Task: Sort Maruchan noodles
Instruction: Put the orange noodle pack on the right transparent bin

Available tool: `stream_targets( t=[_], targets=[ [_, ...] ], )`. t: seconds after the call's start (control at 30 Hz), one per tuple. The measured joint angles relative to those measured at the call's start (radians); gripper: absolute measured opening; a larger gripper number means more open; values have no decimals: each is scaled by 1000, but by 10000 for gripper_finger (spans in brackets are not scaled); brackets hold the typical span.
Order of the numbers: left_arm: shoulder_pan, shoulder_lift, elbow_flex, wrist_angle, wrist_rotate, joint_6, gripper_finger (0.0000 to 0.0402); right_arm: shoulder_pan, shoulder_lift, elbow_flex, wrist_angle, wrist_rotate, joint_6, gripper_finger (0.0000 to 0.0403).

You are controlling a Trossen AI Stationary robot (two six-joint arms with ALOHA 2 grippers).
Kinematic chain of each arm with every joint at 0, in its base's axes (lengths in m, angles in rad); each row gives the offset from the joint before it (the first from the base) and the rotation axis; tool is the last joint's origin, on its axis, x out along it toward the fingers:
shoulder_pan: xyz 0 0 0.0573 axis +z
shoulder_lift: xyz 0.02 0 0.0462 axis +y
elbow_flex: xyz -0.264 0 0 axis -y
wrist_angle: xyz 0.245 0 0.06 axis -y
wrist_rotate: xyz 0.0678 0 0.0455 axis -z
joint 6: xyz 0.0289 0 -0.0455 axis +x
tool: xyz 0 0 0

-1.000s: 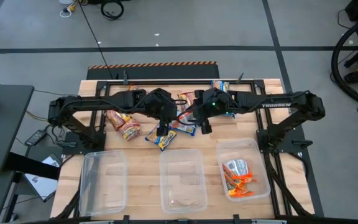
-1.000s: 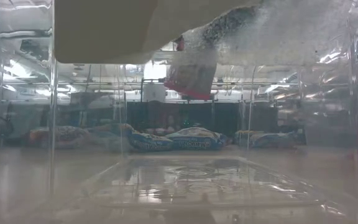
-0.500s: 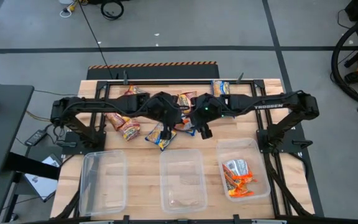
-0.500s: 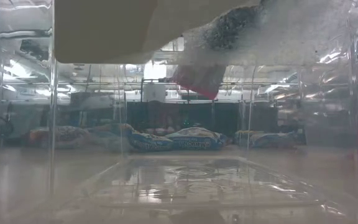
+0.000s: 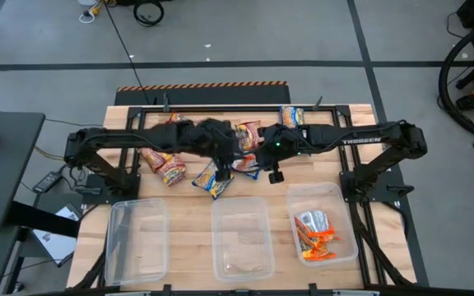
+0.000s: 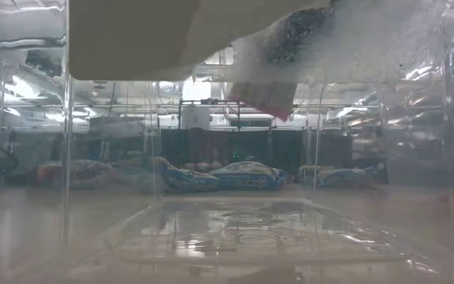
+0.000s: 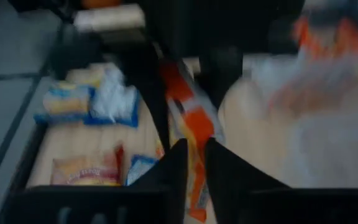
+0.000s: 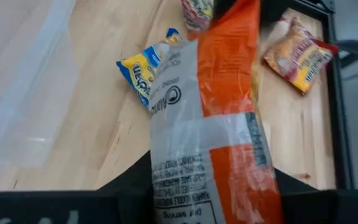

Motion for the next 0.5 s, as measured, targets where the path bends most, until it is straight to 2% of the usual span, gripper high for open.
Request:
stream_targets(
  t=[0.27,0.37,0.5],
  targets=[
    [-8,-37,215,-131,-36,-173,182,26,-176,0,-146,-5,86,147],
    [-16,-59,250,-161,-29,-267,198,56,-267,0,-237,-20,176,141],
    [-63,-83,250,-141,-54,-308,193,162,-366,0,-360,-33,336,138]
  ],
)
